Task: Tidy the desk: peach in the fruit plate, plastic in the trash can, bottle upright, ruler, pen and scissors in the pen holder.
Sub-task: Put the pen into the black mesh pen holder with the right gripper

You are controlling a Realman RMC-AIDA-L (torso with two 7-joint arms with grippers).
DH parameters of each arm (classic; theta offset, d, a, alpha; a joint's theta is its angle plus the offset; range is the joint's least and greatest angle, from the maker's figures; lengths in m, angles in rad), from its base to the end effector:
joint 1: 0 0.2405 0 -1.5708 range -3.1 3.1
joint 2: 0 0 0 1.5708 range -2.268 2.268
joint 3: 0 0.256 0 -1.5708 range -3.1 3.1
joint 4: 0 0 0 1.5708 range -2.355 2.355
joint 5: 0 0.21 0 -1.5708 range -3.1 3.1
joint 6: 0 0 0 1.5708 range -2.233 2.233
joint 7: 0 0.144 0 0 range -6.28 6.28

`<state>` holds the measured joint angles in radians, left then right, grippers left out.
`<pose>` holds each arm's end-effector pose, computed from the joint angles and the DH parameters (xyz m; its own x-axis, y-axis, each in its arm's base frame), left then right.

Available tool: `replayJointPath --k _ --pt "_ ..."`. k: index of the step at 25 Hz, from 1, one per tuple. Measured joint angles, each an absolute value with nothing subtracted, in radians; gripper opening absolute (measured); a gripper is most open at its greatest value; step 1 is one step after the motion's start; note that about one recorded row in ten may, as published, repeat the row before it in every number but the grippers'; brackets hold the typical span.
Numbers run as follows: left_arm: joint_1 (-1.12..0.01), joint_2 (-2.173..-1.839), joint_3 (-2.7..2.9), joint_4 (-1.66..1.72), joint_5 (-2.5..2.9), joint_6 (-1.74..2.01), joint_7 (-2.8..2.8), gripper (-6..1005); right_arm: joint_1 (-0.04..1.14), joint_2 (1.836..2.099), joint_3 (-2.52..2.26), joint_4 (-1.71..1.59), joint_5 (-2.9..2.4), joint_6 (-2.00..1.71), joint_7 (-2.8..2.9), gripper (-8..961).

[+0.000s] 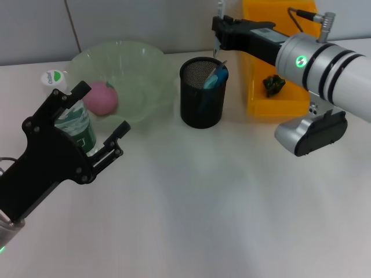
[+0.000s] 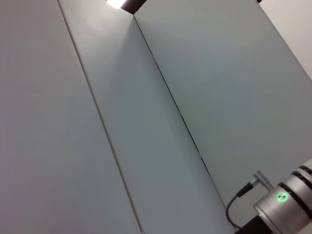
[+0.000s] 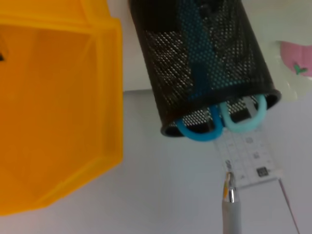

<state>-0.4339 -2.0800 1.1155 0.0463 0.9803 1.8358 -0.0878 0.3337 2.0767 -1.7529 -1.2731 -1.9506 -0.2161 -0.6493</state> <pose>-0.2535 0.2578 -0.0242 0.5822 -0.5141 0.6299 0.1935 -0.6648 -0.7215 0.1600 0.3954 -0.0159 -0.6024 0.3161 0.7329 0.7845 0.4037 0.4707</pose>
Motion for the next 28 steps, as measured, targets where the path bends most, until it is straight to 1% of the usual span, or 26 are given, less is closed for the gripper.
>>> replayJointPath --k 8,28 --pt "-0.441 -2.080 1.115 0.042 0.980 1.846 -0.087 753 0.379 2.079 -1.763 -1.219 -1.968 -0.181 -0.651 115" --pt "-0.443 -2.080 1.115 0.042 0.979 1.856 -0.087 753 0.394 2.086 -1.787 -1.189 -1.964 -0.153 -0.642 120"
